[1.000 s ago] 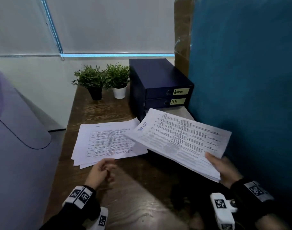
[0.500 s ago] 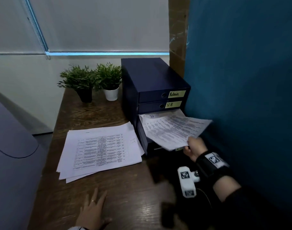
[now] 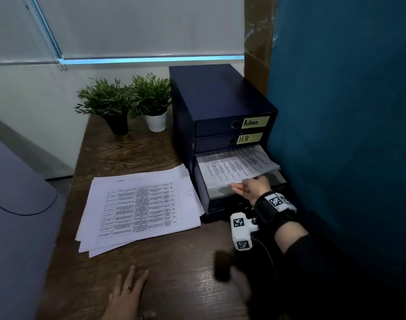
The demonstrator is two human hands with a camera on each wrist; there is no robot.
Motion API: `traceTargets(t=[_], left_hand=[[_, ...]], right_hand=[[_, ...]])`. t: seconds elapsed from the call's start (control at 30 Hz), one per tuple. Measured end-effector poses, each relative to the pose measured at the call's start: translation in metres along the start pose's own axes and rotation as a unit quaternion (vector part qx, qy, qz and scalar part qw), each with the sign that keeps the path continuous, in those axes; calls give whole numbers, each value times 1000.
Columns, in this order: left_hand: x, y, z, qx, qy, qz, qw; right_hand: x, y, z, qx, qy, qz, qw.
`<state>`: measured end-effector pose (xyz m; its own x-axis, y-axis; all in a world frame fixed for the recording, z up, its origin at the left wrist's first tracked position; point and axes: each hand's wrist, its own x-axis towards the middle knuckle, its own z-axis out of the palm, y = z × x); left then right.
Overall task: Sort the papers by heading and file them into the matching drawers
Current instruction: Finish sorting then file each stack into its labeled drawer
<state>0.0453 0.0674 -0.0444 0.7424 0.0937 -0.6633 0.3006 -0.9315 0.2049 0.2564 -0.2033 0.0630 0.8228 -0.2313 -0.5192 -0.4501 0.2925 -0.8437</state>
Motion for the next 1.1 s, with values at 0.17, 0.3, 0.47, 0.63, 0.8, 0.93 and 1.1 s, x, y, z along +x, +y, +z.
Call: traceTargets(t=[0.17, 0.3, 0.47, 0.63, 0.8, 0.93, 1.1], left_hand=[[1, -2, 6, -6, 17, 5, 1000], [0, -1, 5, -4, 21, 6, 1000], [-4, 0, 7, -12, 30, 13, 999], [-7, 1, 8, -9, 48, 14, 999], [-10, 1, 8, -8, 64, 22, 998], [-10, 2, 5, 2, 60, 23, 998], [-7, 5, 1, 4, 52, 18, 998]], right_hand=[[-15, 20, -10, 44, 6, -12, 999], [-35, 45, -16, 46, 16, -32, 998], [-44, 63, -8, 26, -52, -19, 998], [-37, 49, 9, 45, -84, -3, 995], [-16, 20, 37, 50, -97, 23, 994], [14, 11, 59, 24, -112, 20, 993], [45, 4, 82, 22, -129, 21, 991]])
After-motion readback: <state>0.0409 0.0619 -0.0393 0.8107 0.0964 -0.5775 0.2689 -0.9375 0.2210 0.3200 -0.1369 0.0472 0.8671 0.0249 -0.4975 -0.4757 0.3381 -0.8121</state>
